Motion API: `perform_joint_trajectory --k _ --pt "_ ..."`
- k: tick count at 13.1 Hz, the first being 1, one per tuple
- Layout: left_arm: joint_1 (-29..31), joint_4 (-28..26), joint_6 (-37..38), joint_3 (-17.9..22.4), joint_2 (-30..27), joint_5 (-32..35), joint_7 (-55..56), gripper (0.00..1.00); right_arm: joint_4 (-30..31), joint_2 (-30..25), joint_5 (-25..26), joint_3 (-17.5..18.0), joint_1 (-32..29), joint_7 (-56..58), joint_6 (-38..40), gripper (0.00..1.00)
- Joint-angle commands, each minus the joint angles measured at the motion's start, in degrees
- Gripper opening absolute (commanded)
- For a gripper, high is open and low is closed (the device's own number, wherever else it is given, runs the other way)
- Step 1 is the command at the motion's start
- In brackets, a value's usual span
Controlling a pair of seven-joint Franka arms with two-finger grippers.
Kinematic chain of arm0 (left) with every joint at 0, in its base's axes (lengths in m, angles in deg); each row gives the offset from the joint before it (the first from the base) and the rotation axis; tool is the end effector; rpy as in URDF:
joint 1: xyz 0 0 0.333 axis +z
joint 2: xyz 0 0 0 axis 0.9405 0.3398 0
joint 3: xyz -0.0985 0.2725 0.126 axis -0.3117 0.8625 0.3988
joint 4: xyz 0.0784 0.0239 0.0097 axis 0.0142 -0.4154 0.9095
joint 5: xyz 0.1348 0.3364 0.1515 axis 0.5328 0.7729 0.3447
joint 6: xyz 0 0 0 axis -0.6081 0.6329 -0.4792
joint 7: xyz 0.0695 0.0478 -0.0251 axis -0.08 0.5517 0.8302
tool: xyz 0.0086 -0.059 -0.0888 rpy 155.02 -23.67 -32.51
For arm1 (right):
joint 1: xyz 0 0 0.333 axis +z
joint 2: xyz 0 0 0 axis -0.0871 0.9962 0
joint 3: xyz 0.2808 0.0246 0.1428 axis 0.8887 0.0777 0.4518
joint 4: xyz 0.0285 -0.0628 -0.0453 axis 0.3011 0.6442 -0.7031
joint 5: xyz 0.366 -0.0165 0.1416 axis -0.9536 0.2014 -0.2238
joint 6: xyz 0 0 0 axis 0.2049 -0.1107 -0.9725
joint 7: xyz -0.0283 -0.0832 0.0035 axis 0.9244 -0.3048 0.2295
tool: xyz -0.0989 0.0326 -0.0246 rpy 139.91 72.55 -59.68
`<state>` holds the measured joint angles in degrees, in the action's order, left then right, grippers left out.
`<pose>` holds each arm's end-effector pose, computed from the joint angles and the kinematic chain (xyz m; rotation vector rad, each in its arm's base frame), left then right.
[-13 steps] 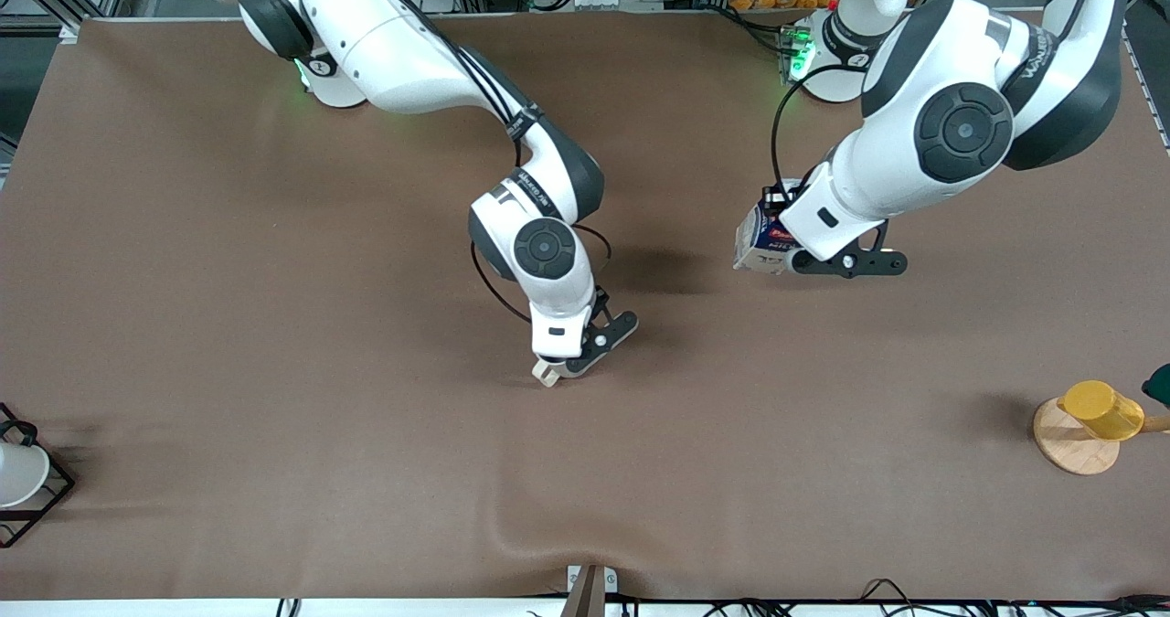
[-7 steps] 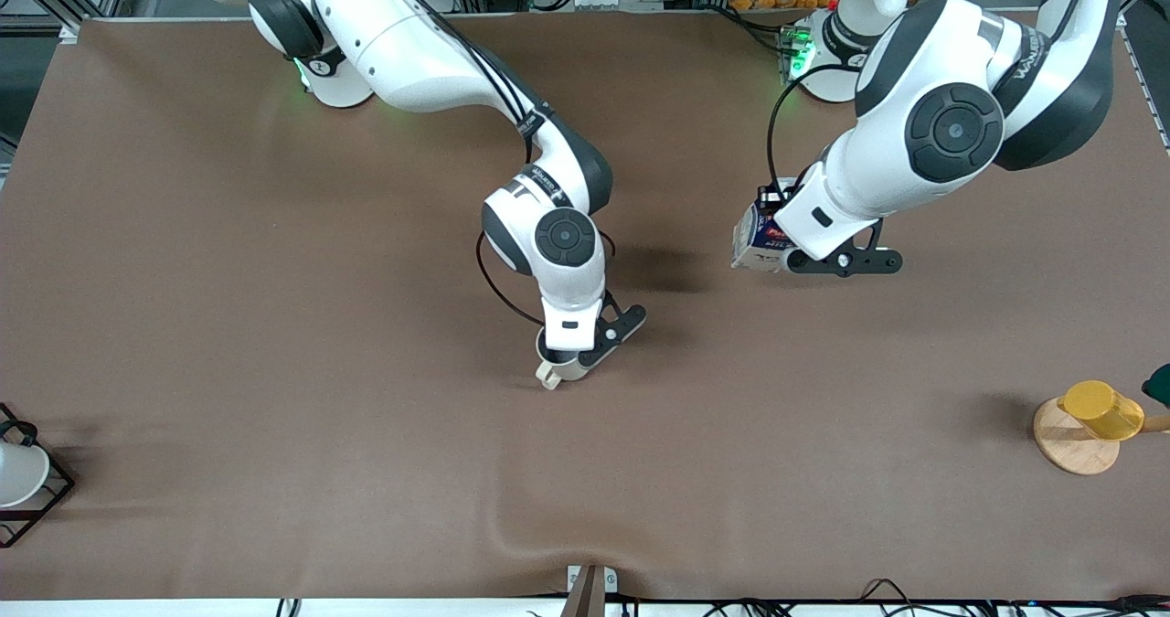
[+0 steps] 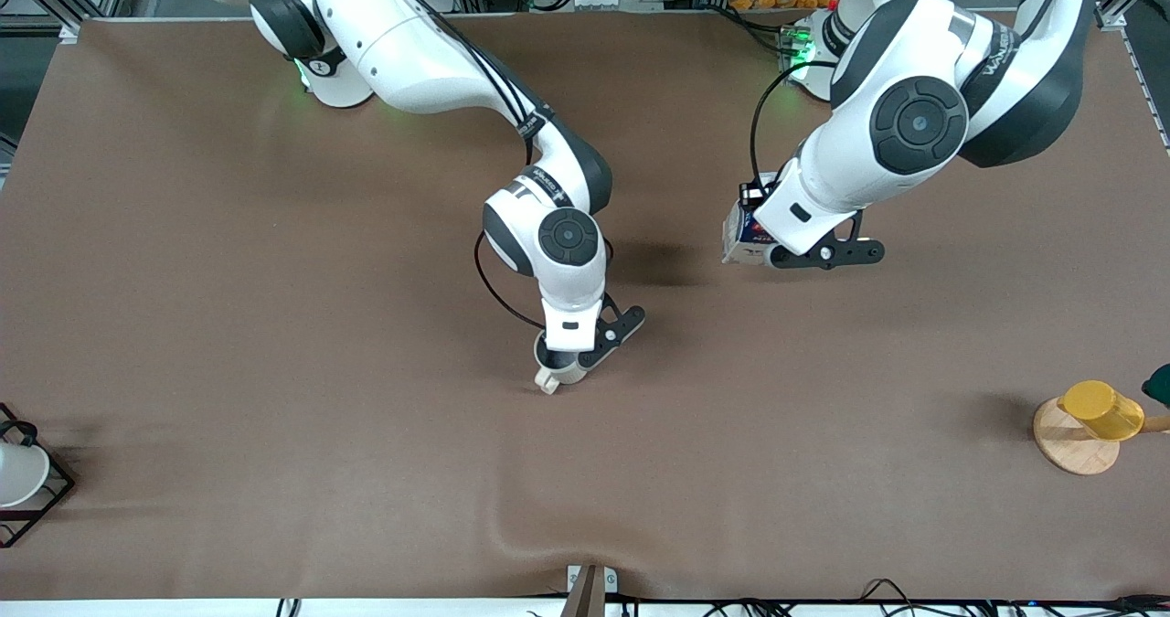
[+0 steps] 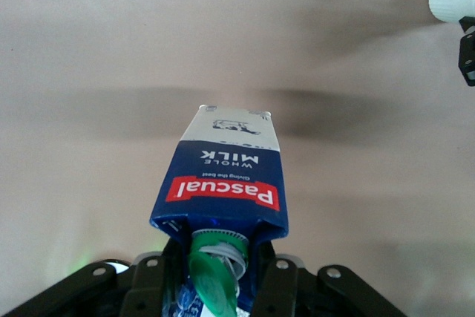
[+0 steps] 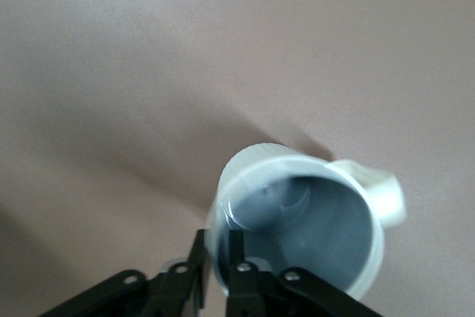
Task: Place milk next to cup
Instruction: 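Move the mug toward the milk with the right gripper and set it down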
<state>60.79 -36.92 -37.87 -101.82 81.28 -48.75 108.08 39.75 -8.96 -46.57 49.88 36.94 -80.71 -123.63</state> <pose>0.5382 -0.2778 0.4992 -3.0997 -0.0795 0.4822 0.5933 0.5060 0.2604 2.9109 1.0994 0.0871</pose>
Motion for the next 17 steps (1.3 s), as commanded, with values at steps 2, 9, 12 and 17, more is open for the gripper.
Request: perform_joint_trajectory --k 2,9,12,17 --pt "-0.7 1.1 1.0 0.2 0.8 -1.1 2.8 0.36 -1.3 -1.4 0.6 0.3 -0.2 -5.7 1.9 1.00" --pt "-7.3 6.0 -2.9 0.8 7.3 -3.2 4.7 0.36 0.7 -11.2 0.3 0.5 -8.8 -8.1 9.1 1.00" --pt "-11.3 9.3 -9.4 1.1 12.4 -2.5 11.3 0.36 13.0 -23.0 0.3 0.6 -14.0 -7.1 8.8 1.00" --pt "-18.0 13.0 -17.7 4.0 18.8 -2.5 15.1 0.36 27.7 -36.3 0.5 0.5 -22.4 -3.9 8.0 1.00"
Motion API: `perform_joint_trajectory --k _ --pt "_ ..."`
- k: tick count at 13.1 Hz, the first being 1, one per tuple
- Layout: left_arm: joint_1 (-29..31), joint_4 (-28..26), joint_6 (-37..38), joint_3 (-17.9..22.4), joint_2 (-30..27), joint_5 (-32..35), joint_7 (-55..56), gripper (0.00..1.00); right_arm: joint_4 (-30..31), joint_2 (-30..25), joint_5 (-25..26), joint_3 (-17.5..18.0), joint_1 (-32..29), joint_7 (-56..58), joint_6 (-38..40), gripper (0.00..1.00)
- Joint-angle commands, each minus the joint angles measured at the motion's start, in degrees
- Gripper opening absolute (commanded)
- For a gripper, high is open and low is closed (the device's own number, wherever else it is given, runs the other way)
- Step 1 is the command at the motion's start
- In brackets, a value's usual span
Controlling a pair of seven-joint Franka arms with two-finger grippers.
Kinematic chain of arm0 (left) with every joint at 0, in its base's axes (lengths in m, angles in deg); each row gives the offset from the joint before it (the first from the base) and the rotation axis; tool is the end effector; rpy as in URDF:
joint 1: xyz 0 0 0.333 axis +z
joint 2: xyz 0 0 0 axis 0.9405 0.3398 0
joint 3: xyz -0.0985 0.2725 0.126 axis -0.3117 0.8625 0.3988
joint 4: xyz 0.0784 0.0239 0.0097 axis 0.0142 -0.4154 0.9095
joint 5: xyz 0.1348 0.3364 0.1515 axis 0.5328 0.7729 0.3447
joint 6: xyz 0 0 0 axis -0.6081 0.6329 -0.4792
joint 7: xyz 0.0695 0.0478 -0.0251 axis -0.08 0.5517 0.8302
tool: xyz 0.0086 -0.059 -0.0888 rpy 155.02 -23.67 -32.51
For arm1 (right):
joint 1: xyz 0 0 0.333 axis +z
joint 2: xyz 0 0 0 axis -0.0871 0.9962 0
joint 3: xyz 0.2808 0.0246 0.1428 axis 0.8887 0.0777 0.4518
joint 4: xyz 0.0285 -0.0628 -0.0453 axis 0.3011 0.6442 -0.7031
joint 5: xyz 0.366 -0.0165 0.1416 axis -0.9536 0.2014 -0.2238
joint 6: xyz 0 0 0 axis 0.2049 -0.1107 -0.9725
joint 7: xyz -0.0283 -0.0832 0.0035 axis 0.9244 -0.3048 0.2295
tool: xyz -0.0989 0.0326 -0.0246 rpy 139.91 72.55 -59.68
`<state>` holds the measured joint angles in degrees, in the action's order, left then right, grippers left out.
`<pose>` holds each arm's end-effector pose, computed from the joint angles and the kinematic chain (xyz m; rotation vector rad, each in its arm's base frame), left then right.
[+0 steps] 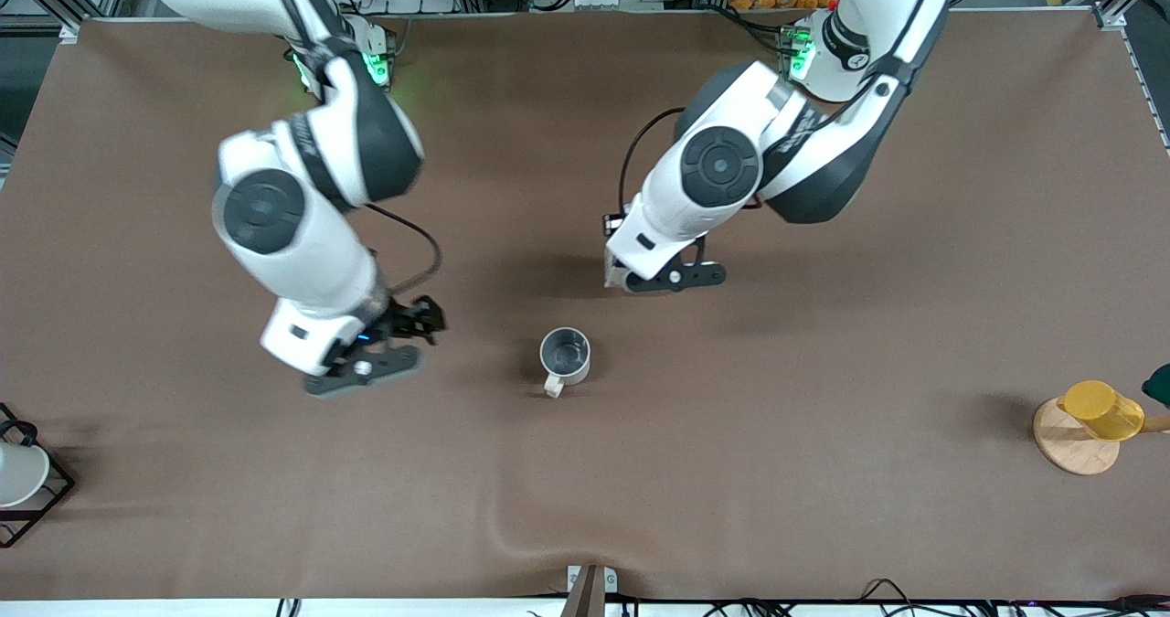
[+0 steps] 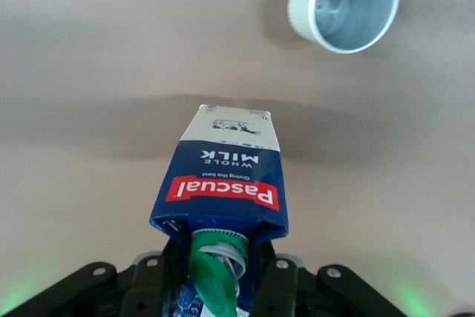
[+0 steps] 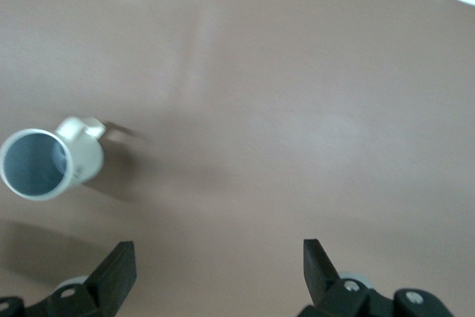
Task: Place milk next to cup
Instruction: 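Lower the milk carton beside the mug with the left gripper while the right gripper withdraws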
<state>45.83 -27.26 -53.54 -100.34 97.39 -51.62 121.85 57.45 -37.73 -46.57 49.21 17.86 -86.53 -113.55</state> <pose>0.5384 -0.4415 0.4169 2.9830 0.1731 -0.3877 0.6529 0.2435 0.4692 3.0892 0.4072 0.1046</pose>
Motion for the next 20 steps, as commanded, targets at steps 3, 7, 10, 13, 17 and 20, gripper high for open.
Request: perform_joint_trajectory --k 3,7,10,13,17,20 --pt "-9.5 3.6 -6.0 8.3 5.1 0.4 1.4 0.36 15.5 -13.6 0.4 1.3 -8.1 4.8 -2.8 1.00" --pt "-11.9 3.8 -8.0 10.2 7.0 0.4 1.4 0.36 15.4 -15.0 0.4 1.4 -11.0 7.1 -2.4 1.00" --pt "-12.0 3.8 -10.8 10.1 8.0 0.4 1.1 0.36 15.8 -16.1 0.4 1.5 -13.3 9.2 -2.1 1.00" --pt "-13.0 3.8 -12.2 10.1 8.5 0.3 1.0 0.36 16.0 -17.8 0.4 3.5 -16.2 9.0 0.8 1.00" --pt "-13.9 3.8 -13.6 10.1 8.8 0.3 1.0 0.37 15.9 -19.5 0.4 6.6 -21.9 8.7 3.4 1.00" --pt "-13.9 3.6 -14.1 10.1 9.2 0.3 1.0 0.63 15.8 -21.4 0.4 6.5 -23.0 8.8 4.8 1.00"
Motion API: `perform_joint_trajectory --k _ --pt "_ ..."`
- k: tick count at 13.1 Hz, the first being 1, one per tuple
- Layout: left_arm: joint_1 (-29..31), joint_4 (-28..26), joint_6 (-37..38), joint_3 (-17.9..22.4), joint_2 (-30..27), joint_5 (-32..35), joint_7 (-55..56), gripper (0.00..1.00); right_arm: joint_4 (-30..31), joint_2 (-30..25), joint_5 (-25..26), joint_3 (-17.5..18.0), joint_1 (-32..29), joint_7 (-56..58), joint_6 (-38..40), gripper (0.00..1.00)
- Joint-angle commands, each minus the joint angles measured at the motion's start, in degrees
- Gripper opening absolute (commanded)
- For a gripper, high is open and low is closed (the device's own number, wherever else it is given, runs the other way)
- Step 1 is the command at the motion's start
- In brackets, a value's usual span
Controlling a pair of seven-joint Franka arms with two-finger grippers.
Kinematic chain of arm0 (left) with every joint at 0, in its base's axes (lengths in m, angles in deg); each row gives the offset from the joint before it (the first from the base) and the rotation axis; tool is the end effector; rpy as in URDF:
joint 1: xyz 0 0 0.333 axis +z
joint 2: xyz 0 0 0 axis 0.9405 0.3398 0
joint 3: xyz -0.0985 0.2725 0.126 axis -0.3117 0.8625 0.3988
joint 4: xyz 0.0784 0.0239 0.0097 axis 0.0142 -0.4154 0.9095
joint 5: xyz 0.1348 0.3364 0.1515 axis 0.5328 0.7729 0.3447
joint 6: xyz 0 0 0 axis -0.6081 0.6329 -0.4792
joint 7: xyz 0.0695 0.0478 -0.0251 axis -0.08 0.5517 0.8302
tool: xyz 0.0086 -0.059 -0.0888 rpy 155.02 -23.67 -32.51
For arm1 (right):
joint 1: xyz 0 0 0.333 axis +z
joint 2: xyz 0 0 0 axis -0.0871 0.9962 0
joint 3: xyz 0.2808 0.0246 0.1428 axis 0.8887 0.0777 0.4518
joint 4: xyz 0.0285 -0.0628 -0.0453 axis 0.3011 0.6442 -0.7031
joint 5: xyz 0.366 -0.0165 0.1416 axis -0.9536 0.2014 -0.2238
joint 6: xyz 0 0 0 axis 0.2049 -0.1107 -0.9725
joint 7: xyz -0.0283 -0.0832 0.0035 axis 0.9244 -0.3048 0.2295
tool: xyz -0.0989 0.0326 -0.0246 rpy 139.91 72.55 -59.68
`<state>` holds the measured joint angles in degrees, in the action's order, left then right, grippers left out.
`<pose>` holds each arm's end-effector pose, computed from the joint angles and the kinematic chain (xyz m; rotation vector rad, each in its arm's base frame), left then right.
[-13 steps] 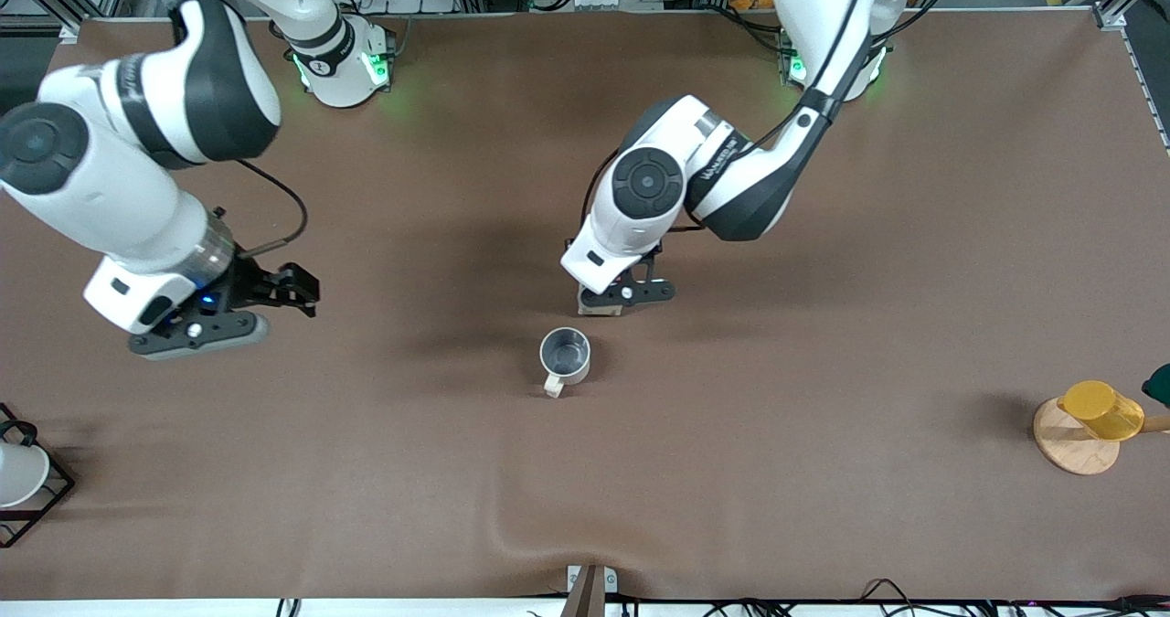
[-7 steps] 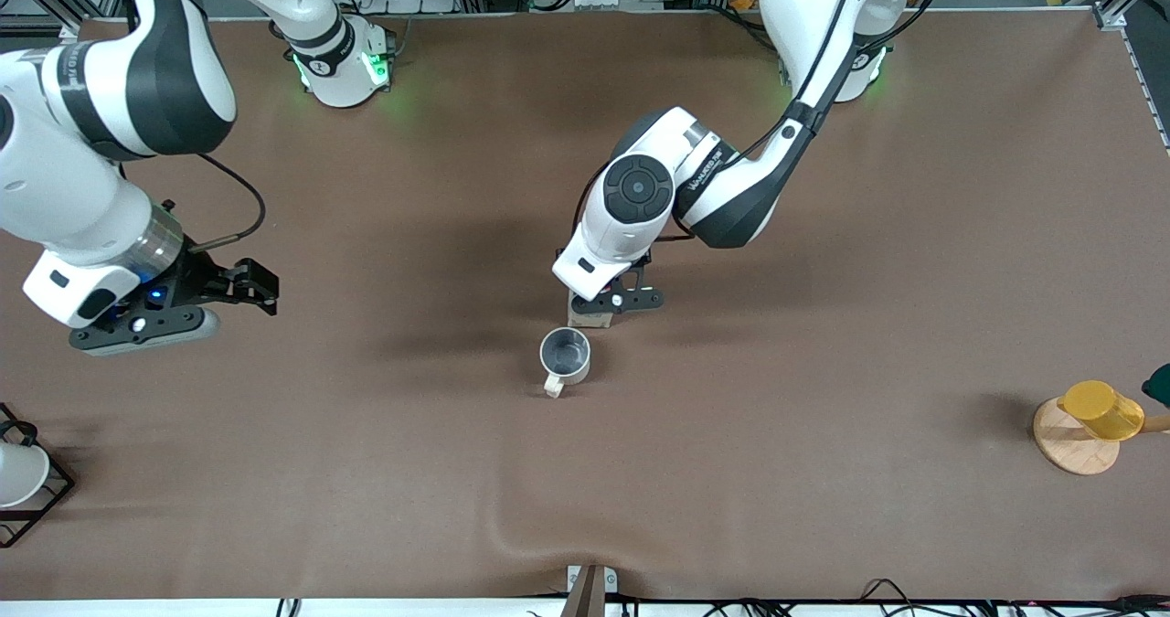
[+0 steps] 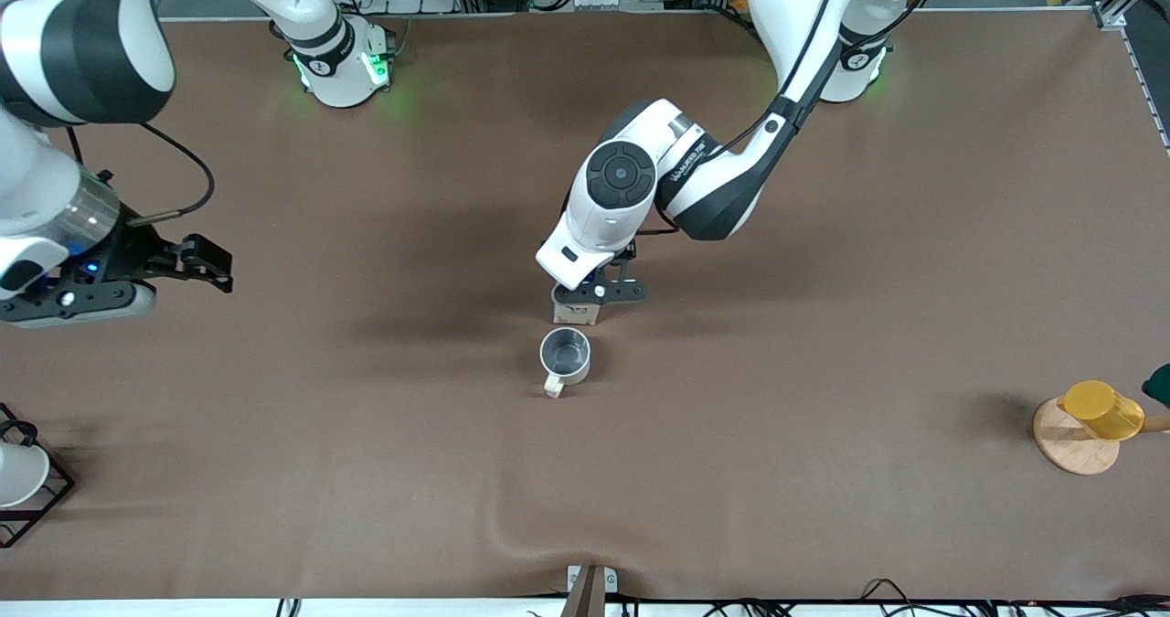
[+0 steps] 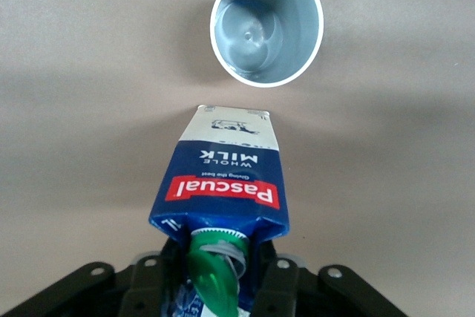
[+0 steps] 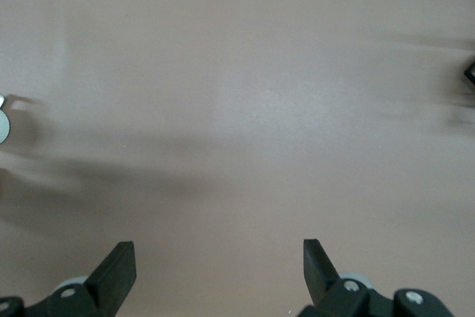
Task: Place milk next to cup
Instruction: 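Lower the milk carton beside the mug with the left gripper while the right gripper withdraws, then open the left gripper and draw it back from the milk carton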
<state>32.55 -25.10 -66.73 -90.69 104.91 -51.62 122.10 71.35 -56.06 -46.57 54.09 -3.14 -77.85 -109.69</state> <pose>0.5258 -0.5138 0.3480 2.9851 0.1087 -0.1850 0.6071 0.0392 0.5536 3.1208 0.1956 0.1091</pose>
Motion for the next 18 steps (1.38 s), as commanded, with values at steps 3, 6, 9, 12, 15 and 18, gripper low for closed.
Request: perform_joint_trajectory --k 3,6,9,12,15,18 --pt "-0.5 1.5 -0.9 0.5 1.4 0.3 0.4 1.00 1.9 -5.1 0.4 1.0 -3.2 -0.1 2.5 1.00" --pt "-0.2 1.5 -0.4 0.5 -0.6 0.3 0.7 1.00 1.6 -6.2 0.3 -0.8 -3.8 -0.5 4.4 1.00" --pt "2.0 1.4 3.1 0.4 -5.3 0.3 0.8 1.00 0.4 -6.6 0.3 -1.0 -3.4 -6.3 7.9 1.00" --pt "7.8 1.2 8.4 0.5 -11.1 0.7 0.5 1.00 -1.7 -6.6 -0.3 -0.9 -3.4 -10.4 11.8 1.00" --pt "17.1 0.2 13.7 0.5 -17.1 0.8 -3.4 1.00 -2.4 -6.4 -3.7 -2.7 -4.4 -9.6 14.0 1.00" --pt "23.7 -0.4 21.6 0.4 -22.0 7.9 -12.8 1.00 -4.8 -6.1 -3.3 -2.8 -4.5 -6.3 16.6 1.00"
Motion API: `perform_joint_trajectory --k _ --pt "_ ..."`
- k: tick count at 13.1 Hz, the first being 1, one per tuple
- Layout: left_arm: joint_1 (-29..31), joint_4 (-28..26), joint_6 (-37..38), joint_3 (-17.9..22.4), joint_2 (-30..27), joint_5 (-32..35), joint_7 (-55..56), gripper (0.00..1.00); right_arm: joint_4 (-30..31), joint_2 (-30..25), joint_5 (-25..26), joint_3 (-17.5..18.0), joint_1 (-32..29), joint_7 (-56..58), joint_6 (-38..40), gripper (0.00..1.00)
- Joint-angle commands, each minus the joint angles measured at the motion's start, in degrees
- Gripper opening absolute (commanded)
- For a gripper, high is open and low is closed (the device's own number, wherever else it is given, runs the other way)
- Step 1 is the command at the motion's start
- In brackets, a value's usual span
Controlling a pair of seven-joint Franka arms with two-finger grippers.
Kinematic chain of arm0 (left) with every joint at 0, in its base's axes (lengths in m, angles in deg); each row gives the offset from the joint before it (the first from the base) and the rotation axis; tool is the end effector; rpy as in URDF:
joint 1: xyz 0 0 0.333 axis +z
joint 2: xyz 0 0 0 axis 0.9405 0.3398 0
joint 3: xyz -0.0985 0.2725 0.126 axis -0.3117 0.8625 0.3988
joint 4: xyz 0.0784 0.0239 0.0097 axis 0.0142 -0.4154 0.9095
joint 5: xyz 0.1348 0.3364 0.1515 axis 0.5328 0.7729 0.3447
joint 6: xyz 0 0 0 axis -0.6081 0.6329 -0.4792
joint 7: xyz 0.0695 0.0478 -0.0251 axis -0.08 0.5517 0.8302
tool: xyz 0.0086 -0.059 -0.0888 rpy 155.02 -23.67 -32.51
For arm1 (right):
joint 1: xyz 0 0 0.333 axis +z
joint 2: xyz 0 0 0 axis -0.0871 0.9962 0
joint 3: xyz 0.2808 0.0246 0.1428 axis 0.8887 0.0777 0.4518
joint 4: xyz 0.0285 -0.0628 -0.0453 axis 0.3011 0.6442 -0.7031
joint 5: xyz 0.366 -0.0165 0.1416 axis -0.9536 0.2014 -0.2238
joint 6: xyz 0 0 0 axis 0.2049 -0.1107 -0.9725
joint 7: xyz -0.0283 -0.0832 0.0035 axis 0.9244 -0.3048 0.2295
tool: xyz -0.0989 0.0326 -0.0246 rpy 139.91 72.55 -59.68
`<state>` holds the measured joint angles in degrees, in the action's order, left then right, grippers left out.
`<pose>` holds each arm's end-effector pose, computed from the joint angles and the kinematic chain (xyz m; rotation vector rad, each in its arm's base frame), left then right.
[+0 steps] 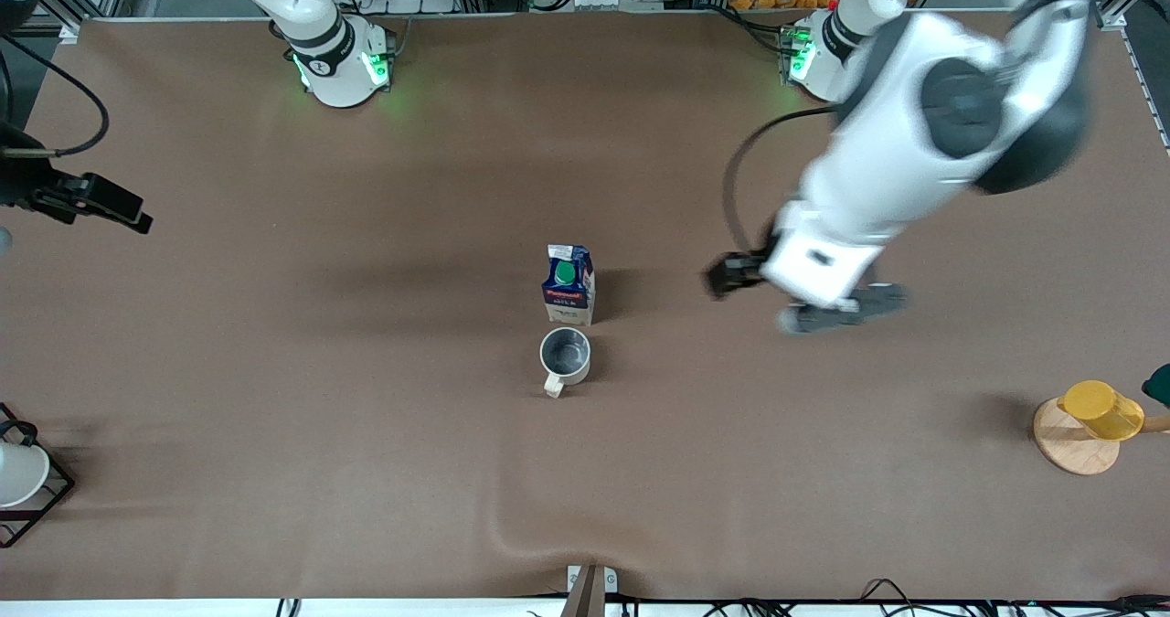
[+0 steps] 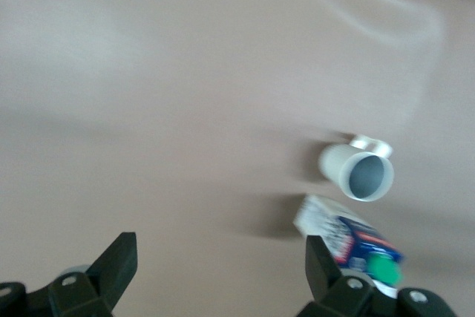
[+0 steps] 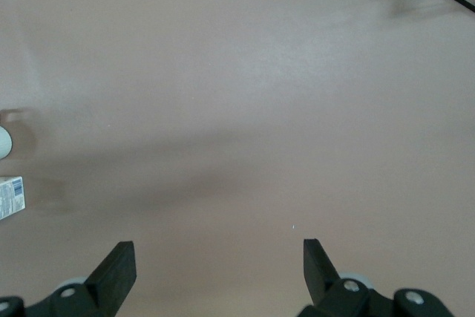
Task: Place milk next to cup
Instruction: 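Open the left gripper and draw it back from the milk carton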
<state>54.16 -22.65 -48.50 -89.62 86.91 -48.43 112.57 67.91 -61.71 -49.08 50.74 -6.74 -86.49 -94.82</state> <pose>0.6194 -0.2525 0.5594 3.0041 0.3587 -0.0028 0.5590 -0.0264 0.6167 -3.1080 0.2334 0.0496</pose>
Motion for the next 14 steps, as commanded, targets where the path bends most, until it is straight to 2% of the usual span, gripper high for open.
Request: perform_joint_trajectory --k 1,5,7,14 --pt "4.0 -4.1 4.9 -0.9 -6.2 7.0 -5.2 1.00 -1.4 -0.5 -0.3 0.6 -0.9 3.5 1.7 1.00" --pt "12.1 -15.5 4.3 -1.1 -17.0 7.2 -13.3 1.00 -1.4 -0.6 -0.2 0.6 -1.1 4.4 1.6 1.00" --pt "14.2 -19.7 2.5 -1.1 -19.7 7.1 -14.1 1.00 -1.3 -0.6 -0.3 0.6 -1.2 4.4 1.6 1.00" --pt "14.7 -17.4 2.9 -1.0 -19.1 8.4 -19.2 1.00 -1.3 -0.8 -0.3 0.6 -2.0 6.5 1.4 1.00"
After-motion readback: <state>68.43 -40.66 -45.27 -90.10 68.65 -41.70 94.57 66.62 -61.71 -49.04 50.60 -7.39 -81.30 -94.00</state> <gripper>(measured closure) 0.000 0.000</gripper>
